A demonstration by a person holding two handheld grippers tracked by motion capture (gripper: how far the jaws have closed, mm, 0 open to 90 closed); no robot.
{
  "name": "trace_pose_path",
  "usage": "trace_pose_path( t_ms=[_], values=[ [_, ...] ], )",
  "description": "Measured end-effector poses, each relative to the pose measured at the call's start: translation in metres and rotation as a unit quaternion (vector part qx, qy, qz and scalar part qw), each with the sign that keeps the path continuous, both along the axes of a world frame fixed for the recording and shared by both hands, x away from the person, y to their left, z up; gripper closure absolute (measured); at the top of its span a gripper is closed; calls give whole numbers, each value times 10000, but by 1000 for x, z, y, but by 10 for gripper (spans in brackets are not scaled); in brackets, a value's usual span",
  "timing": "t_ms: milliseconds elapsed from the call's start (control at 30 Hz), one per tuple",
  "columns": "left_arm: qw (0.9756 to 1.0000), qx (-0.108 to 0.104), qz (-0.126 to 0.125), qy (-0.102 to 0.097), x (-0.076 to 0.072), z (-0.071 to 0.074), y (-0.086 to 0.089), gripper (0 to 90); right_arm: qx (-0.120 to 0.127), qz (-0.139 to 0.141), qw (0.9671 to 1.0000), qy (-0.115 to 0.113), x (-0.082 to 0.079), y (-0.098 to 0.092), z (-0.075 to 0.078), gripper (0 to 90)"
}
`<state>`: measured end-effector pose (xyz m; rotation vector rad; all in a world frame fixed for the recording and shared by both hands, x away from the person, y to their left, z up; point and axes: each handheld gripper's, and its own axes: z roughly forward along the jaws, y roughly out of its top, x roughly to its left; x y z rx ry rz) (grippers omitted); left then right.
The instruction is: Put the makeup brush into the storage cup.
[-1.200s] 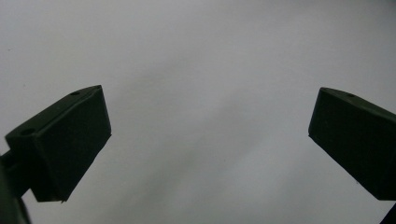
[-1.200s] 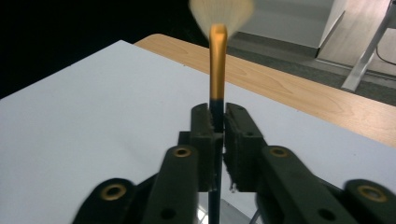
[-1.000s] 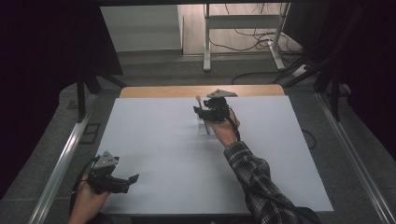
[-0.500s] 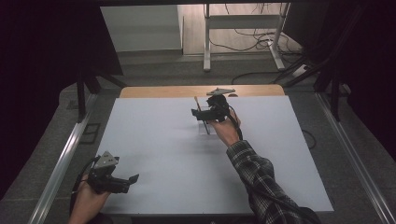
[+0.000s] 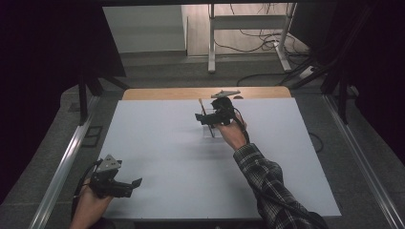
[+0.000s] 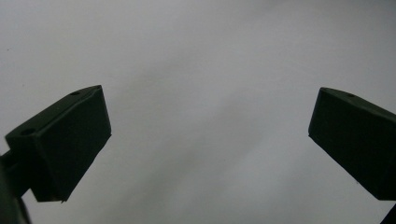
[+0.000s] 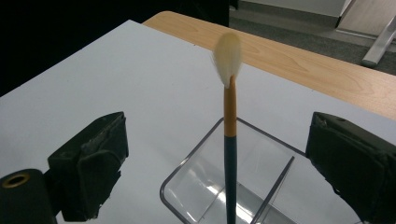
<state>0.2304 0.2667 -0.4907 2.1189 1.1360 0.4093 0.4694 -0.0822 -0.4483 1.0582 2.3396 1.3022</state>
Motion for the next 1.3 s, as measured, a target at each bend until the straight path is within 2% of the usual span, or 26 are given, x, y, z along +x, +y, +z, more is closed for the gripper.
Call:
trace_pose_path(
  t_ms=[433, 733, 1300],
  values=[
    [10000, 8, -3, 1, 0, 0, 0, 0, -124, 149, 9998, 48, -7, -1, 9, 57],
    [10000, 8, 1, 0, 0, 0, 0, 0, -260, 251, 9993, 57, -14, -2, 10, 51],
    [10000, -26, 13, 19, 0, 1, 0, 0, -303, 288, 9991, 43, -24, -9, 9, 43]
  ],
)
